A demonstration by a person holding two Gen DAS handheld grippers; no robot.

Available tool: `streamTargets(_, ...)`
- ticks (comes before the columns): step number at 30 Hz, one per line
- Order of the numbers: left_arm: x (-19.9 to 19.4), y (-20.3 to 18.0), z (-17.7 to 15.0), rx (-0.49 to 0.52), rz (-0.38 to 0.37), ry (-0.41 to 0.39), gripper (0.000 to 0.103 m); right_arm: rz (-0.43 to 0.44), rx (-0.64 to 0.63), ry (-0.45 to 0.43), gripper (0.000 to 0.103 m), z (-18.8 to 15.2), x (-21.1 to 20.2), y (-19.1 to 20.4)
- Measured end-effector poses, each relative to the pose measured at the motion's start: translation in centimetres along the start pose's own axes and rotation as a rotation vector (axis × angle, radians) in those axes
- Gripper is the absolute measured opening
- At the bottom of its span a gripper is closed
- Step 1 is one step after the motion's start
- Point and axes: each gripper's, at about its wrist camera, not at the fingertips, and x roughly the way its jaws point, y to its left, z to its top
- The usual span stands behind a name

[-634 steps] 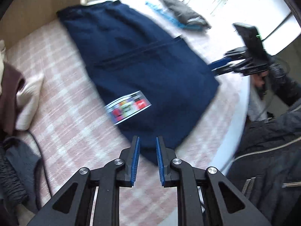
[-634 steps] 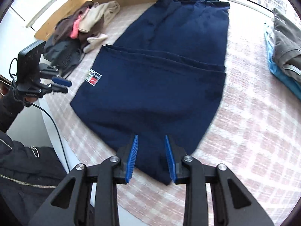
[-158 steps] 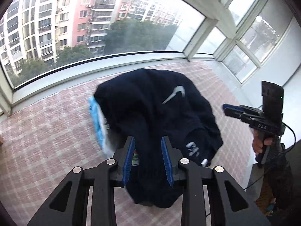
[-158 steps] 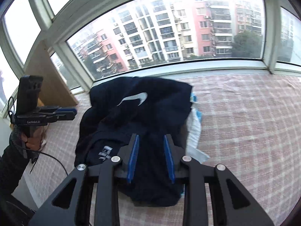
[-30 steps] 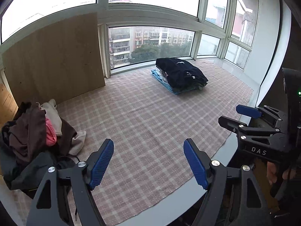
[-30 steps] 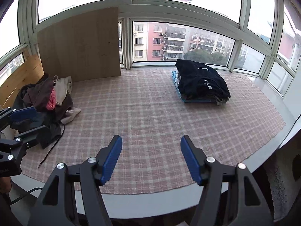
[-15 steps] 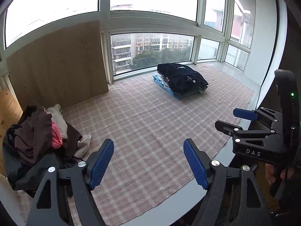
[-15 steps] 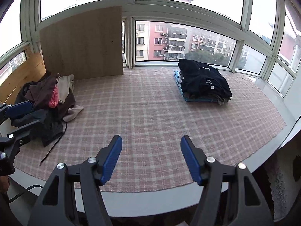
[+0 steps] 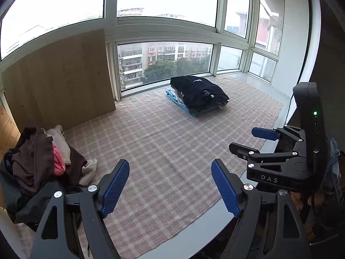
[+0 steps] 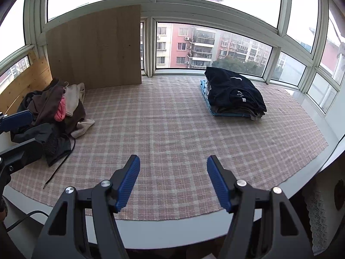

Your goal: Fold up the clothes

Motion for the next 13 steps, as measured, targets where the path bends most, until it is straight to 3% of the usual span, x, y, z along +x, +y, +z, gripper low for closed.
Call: streamTargets(13, 0.13, 0.22, 0.32, 0.002, 0.009, 0.000, 0.077, -0.006, 0.000, 0.011, 0.064, 0.05, 0.54, 0.03)
